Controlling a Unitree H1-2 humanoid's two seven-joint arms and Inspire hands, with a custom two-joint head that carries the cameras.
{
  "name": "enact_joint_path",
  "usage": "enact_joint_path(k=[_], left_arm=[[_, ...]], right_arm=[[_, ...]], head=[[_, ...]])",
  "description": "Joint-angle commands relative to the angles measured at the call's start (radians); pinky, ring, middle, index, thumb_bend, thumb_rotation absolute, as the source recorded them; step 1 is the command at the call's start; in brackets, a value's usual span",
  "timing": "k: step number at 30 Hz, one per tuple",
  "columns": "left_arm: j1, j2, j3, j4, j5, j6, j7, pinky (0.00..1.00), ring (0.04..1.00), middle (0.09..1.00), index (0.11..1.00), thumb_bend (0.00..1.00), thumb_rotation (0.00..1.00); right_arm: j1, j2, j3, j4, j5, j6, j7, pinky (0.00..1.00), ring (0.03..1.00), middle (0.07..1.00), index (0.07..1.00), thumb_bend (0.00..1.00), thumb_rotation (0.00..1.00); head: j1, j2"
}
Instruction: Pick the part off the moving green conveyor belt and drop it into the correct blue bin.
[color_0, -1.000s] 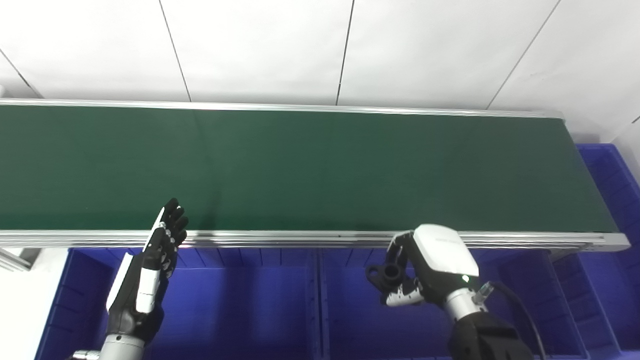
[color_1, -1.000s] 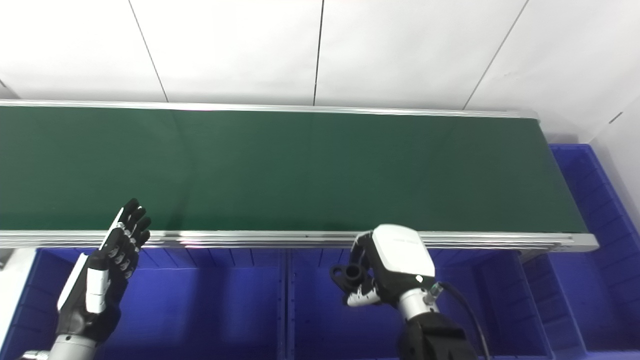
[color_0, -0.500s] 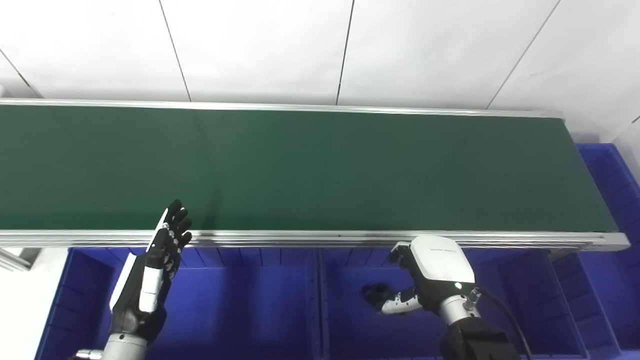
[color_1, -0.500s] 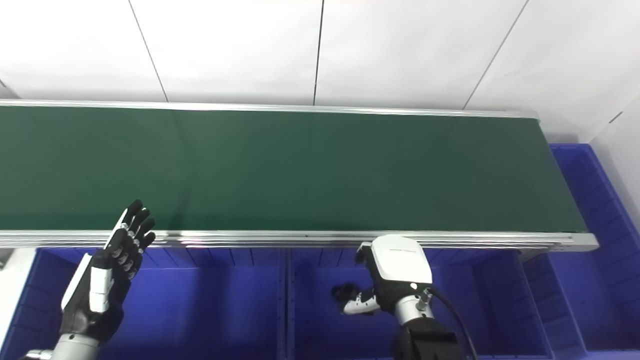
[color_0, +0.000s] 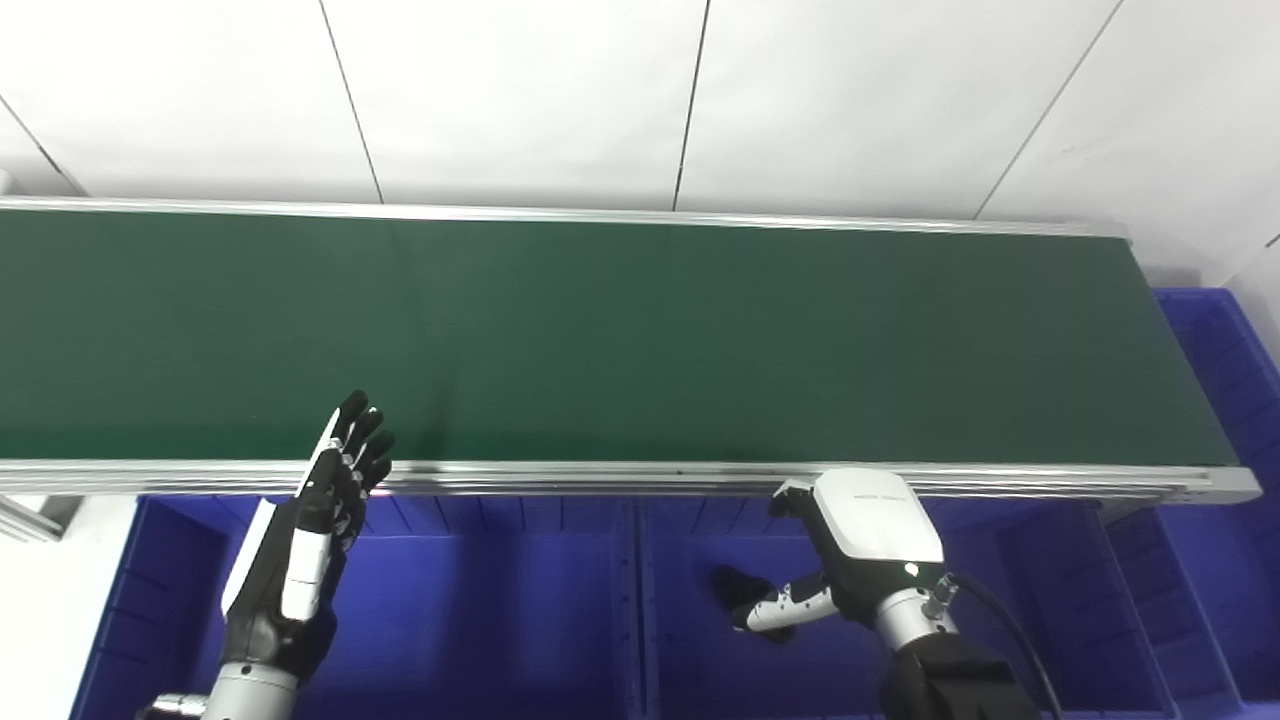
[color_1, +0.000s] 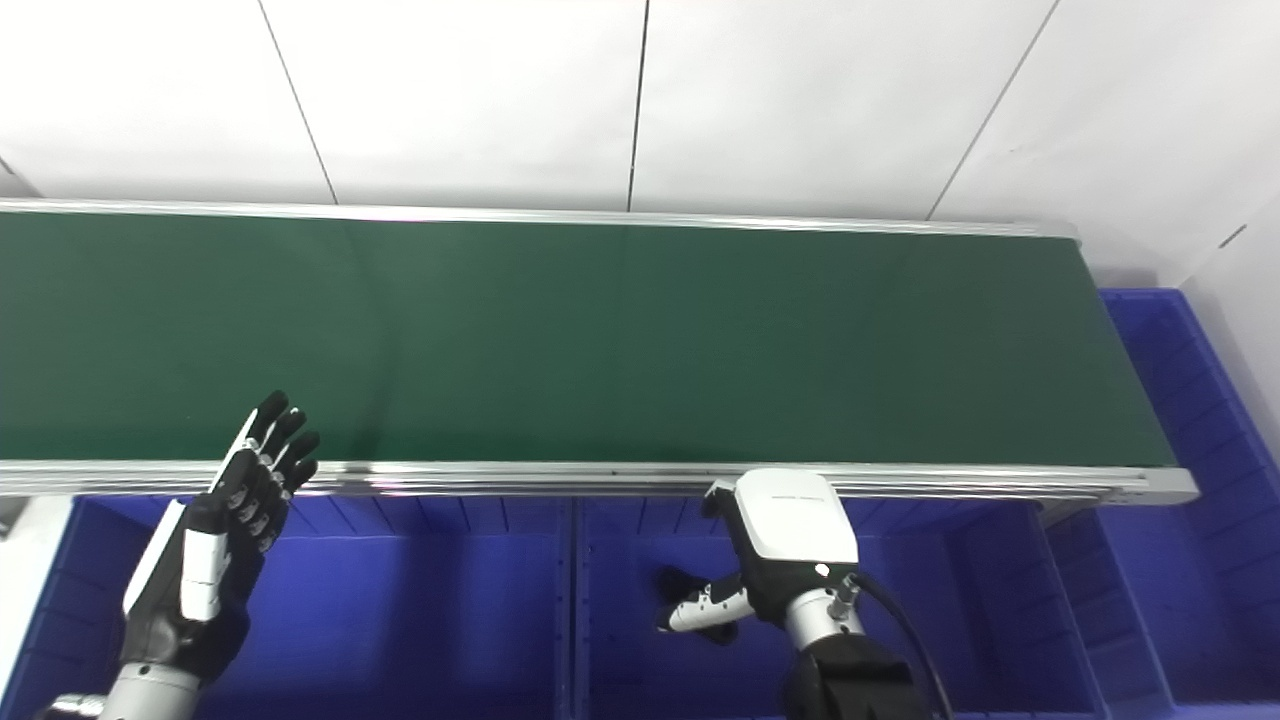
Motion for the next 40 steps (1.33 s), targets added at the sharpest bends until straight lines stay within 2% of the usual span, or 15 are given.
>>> enact_joint_path(k=[1,2,3,5,8,10,11,12,13,15,18,25,30,40], left_arm=[[0.01,-0.003,-0.009,-0.036,0.006,-0.012,-0.006,0.96,0.952,0.977,1.0,0.81,0.98],[0.016,-0.005,-0.013,-0.036,0.008,-0.021,-0.007,0.96,0.953,0.977,1.0,0.8,0.98],[0.021,-0.006,-0.016,-0.036,0.009,-0.027,-0.007,0.98,0.96,0.983,1.0,0.78,0.98],[0.034,-0.012,-0.026,-0.031,0.017,-0.045,-0.006,0.98,0.968,0.986,1.0,0.79,0.98],[0.05,-0.021,-0.039,-0.026,0.025,-0.065,-0.003,1.0,0.977,0.99,1.0,0.8,0.99],[0.058,-0.025,-0.049,-0.023,0.036,-0.081,-0.001,1.0,0.982,0.993,1.0,0.79,0.99],[0.063,-0.029,-0.056,-0.023,0.056,-0.093,0.005,0.99,0.983,0.994,1.0,0.79,0.99],[0.066,-0.031,-0.061,-0.022,0.072,-0.101,0.009,0.98,0.975,0.99,1.0,0.79,1.0],[0.07,-0.035,-0.067,-0.023,0.094,-0.113,0.016,0.97,0.973,0.987,1.0,0.79,1.0],[0.076,-0.041,-0.074,-0.023,0.126,-0.135,0.025,0.96,0.972,0.987,1.0,0.79,1.0],[0.087,-0.052,-0.079,-0.024,0.153,-0.162,0.035,0.97,0.971,0.99,1.0,0.79,1.0],[0.099,-0.082,-0.082,-0.026,0.184,-0.188,0.057,0.97,0.968,0.993,1.0,0.78,1.0],[0.099,-0.095,-0.085,-0.017,0.197,-0.196,0.064,0.98,0.97,0.994,1.0,0.76,1.0],[0.099,-0.112,-0.088,0.005,0.22,-0.228,0.083,1.0,0.982,0.993,1.0,0.78,1.0]], right_arm=[[0.02,0.021,-0.016,-0.082,0.071,-0.035,-0.047,0.52,0.64,0.698,0.685,1.0,0.45],[0.044,0.051,-0.037,-0.104,0.179,-0.045,-0.106,0.51,0.629,0.69,0.683,1.0,0.45],[0.06,0.072,-0.051,-0.119,0.257,-0.053,-0.148,0.45,0.561,0.649,0.679,1.0,0.48],[0.121,0.165,-0.08,-0.158,0.481,-0.093,-0.272,0.41,0.528,0.635,0.687,0.98,0.54],[0.203,0.306,-0.104,-0.187,0.77,-0.148,-0.394,0.44,0.55,0.645,0.69,0.96,0.53],[0.247,0.387,-0.125,-0.181,0.96,-0.206,-0.455,0.45,0.55,0.634,0.685,0.87,0.45],[0.273,0.453,-0.137,-0.148,1.079,-0.265,-0.499,0.45,0.55,0.632,0.685,0.85,0.44],[0.289,0.497,-0.145,-0.123,1.157,-0.305,-0.527,0.47,0.568,0.654,0.69,0.82,0.46],[0.302,0.521,-0.153,-0.066,1.201,-0.374,-0.554,0.53,0.613,0.704,0.726,0.78,0.53],[0.313,0.525,-0.162,0.016,1.236,-0.46,-0.573,0.57,0.638,0.732,0.747,0.77,0.58],[0.307,0.478,-0.167,0.104,1.273,-0.531,-0.577,0.73,0.766,0.844,0.825,0.68,0.73],[0.274,0.418,-0.172,0.169,1.275,-0.576,-0.612,0.79,0.829,0.887,0.856,0.7,0.84],[0.261,0.392,-0.169,0.189,1.277,-0.587,-0.618,0.79,0.832,0.891,0.854,0.68,0.84],[0.255,0.355,-0.161,0.211,1.236,-0.613,-0.62,0.8,0.837,0.881,0.863,0.7,0.89]], head=[[0.03,-0.002],[0.068,-0.008],[0.068,-0.008],[0.124,-0.018],[0.158,-0.025],[0.181,-0.033],[0.201,-0.043],[0.204,-0.045],[0.224,-0.049],[0.241,-0.051],[0.277,-0.051],[0.319,-0.045],[0.325,-0.045],[0.344,-0.05]])
